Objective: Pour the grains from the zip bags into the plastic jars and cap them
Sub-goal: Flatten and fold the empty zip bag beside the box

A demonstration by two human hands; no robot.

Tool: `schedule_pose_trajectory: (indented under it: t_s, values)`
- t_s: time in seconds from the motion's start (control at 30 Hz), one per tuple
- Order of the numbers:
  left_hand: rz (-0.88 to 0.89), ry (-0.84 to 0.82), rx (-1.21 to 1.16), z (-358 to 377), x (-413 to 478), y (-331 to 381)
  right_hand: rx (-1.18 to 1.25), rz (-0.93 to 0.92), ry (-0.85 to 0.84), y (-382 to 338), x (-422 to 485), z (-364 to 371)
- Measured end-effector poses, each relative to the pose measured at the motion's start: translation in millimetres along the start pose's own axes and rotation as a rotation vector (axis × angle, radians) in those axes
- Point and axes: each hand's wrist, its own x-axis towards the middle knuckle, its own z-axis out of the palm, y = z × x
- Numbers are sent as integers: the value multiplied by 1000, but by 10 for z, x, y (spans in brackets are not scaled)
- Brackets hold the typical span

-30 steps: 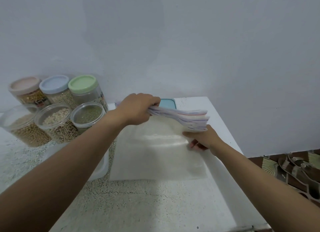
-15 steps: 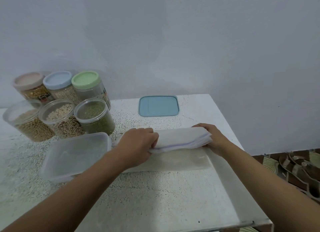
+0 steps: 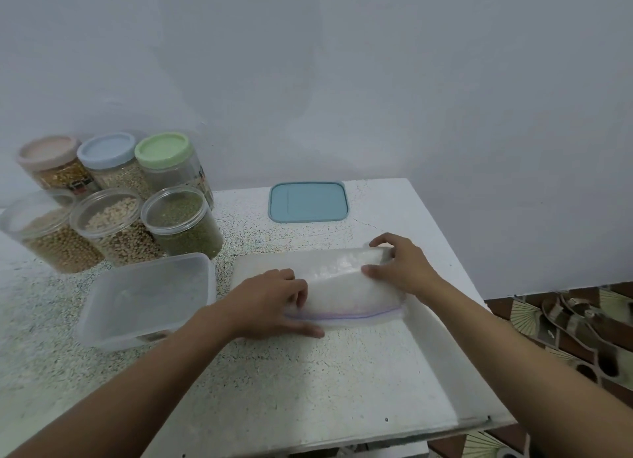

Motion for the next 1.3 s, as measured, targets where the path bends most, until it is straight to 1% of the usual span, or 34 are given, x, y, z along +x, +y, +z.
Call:
schedule_pose_trajectory:
  t_s: [0.1,0.17,0.2,0.3,0.37,0.43,0.53,0.6,0.67,0.73,0.8,0.87,0.93,1.0,1.17,1.3]
  values:
    - [-51,22,-109,-45,44,-3,-146,-39,26,-15,36,71]
    - [-91,43,-86,-88,90,-26,-239,-26,29,-39,37,97]
    - [-107,42,-64,-98,107,-31,-323,-32,40,-55,24,96]
    - [-107,62,-2,-49,134,-7,-702,-101,140,-141,-45,93]
    - [-74,101,51,21,149,-8,-821,-201,227,-209,-98,133]
    - [-40,133,87,58,173,-48,-783,-326,237,-268,-125,233]
    - [-20,140,122,97,225,-77,-674,-456,108,-308,-149,459]
    - [-43,117,129,127,258,-53,-650,-532,43,-282,-157,602]
    - [-63,97,139,226,275,-44,-671,-565,-1,-189,-164,728]
    - [-75,119,193,376,261,-53,-741,-577,-37,-59,-168,821]
    - [-100,218,253,538,238,-83,-782,-587,-48,36,-161,853]
    - [-143,296,262,605,211,-124,-762,-552,-39,70,-121,840]
    - [-164,300,267,615,203,-169,-739,-504,-47,92,-88,806]
    - [-170,301,258,602,192,-189,-775,-500,-43,115,-80,779]
    - [-234,298,182,572,193,-199,-871,-412,-9,223,-66,530]
    - [-235,337,-4,529,164,-263,-754,-432,-28,409,-33,421]
